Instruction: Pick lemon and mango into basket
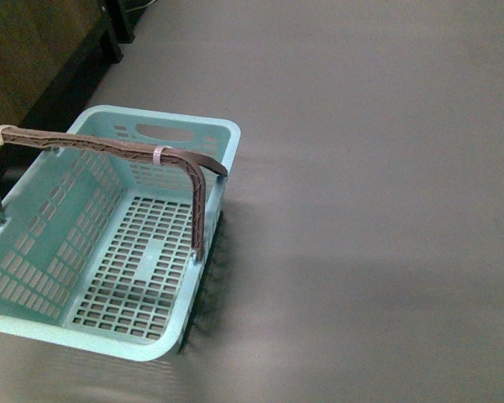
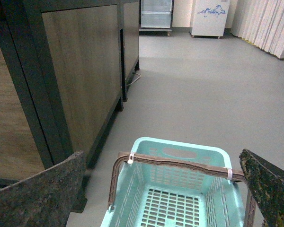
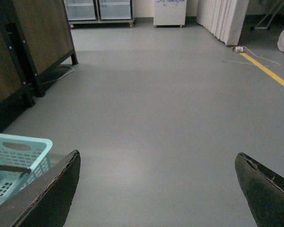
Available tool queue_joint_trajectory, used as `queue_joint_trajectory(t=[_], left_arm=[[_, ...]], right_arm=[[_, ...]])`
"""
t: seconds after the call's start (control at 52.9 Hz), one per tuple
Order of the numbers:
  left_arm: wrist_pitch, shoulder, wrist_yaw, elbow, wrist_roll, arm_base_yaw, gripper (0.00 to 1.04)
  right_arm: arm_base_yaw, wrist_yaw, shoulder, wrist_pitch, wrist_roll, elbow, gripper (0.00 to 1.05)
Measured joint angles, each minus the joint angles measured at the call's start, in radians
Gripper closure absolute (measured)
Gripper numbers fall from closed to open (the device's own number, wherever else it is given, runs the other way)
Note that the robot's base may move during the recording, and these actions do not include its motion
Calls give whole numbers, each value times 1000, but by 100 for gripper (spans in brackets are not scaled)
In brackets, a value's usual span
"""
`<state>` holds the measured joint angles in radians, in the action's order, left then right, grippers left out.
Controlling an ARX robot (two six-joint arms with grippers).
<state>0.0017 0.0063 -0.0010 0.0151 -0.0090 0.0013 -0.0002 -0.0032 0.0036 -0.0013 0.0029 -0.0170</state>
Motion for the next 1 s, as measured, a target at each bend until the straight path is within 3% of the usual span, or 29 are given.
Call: queue_joint_trajectory(t=[0.529, 0.624, 0.699, 0.775, 0.851, 1.002], left_arm=[[-2, 2, -5, 1, -5, -1, 7], [-253, 159, -198, 107, -230, -71, 7], [-300, 289, -202, 154, -398, -74, 7], [-244, 398, -151, 176, -583, -47, 7], [-74, 593, -61, 204, -798, 15, 7], [228, 993, 11, 241, -1015, 47, 7]], right_arm=[[0, 0, 0, 0, 0, 0, 9], [0, 3, 0, 0, 0, 0, 9], [0, 3, 0, 0, 0, 0, 9], [0, 3, 0, 0, 0, 0, 9], [0, 3, 0, 0, 0, 0, 9], [0, 3, 0, 0, 0, 0, 9]])
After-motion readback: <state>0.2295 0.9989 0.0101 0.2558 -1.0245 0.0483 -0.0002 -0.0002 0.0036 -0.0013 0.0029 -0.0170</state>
